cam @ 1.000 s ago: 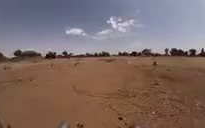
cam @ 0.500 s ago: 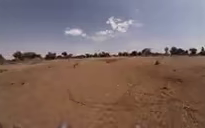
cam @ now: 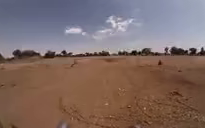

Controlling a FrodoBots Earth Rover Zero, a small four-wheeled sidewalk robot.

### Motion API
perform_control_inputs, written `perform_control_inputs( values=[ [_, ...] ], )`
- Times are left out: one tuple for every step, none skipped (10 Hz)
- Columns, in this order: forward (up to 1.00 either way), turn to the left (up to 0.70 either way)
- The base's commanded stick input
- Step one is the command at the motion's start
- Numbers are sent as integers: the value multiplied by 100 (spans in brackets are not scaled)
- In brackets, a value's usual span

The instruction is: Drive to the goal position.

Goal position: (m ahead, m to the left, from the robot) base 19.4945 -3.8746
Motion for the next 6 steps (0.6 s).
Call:
perform_control_inputs(
  values=[
    [70, 0],
    [70, 0],
    [70, 0],
    [70, 0],
    [70, 0],
    [70, 0]
  ],
)
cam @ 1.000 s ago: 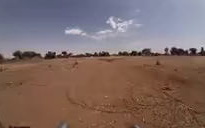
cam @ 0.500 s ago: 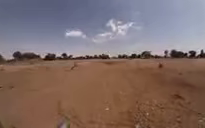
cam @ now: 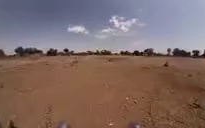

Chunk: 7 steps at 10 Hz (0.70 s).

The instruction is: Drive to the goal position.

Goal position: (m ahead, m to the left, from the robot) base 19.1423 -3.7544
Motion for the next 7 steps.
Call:
perform_control_inputs(
  values=[
    [70, 0],
    [70, 0],
    [70, 0],
    [70, 0],
    [70, 0],
    [70, 0],
    [70, 0]
  ],
)
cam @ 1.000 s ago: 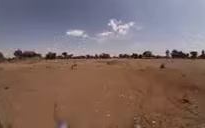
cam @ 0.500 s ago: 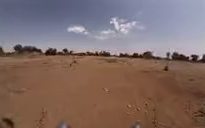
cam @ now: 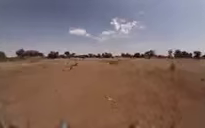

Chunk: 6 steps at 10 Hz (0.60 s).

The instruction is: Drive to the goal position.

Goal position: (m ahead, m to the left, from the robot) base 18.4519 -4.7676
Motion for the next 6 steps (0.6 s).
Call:
perform_control_inputs(
  values=[
    [70, 0],
    [70, 0],
    [70, 0],
    [70, 0],
    [70, 0],
    [70, 0]
  ],
)
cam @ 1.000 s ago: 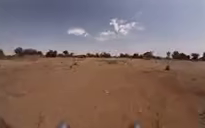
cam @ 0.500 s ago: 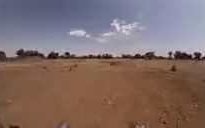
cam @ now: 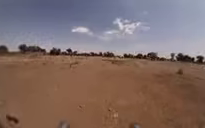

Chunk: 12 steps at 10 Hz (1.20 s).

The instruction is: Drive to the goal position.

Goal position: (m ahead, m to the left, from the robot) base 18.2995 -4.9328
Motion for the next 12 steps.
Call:
perform_control_inputs(
  values=[
    [70, 0],
    [70, 0],
    [70, 0],
    [70, 0],
    [70, 0],
    [70, 0],
    [70, -19],
    [70, -35],
    [70, -35],
    [70, -35],
    [70, -35],
    [70, 0]
  ],
)
